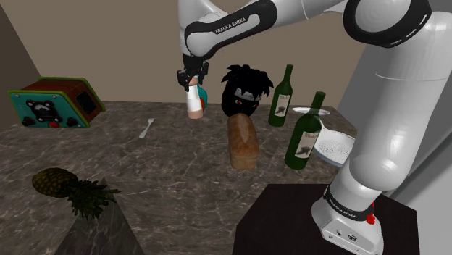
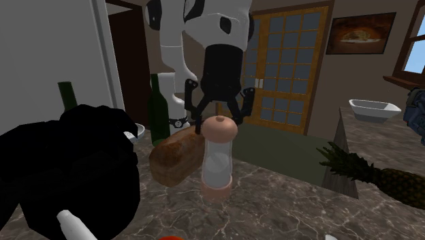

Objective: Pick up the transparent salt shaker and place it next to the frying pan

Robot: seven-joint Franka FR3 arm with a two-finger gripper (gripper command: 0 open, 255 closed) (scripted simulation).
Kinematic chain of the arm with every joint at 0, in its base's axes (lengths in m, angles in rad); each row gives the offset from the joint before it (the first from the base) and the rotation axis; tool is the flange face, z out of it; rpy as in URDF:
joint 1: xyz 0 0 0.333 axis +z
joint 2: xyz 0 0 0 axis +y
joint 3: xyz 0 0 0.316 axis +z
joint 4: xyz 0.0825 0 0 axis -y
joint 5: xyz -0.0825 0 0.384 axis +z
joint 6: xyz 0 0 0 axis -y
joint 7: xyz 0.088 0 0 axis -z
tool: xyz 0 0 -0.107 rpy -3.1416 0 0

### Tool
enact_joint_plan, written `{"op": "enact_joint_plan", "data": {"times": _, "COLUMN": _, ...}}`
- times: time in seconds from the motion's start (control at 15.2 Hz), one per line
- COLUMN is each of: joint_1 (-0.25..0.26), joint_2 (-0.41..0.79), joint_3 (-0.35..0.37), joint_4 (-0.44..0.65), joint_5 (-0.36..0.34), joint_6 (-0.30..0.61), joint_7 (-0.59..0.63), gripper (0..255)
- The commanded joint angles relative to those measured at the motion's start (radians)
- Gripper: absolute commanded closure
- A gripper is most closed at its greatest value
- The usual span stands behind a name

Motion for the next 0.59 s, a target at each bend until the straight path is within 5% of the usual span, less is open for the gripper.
{"op": "enact_joint_plan", "data": {"times": 0.0, "joint_1": 0.001, "joint_2": -0.007, "joint_3": 0.002, "joint_4": 0.019, "joint_5": 0.006, "joint_6": -0.026, "joint_7": -0.006, "gripper": 255}}
{"op": "enact_joint_plan", "data": {"times": 0.53, "joint_1": 0.002, "joint_2": -0.022, "joint_3": 0.006, "joint_4": 0.107, "joint_5": 0.024, "joint_6": -0.125, "joint_7": -0.033, "gripper": 255}}
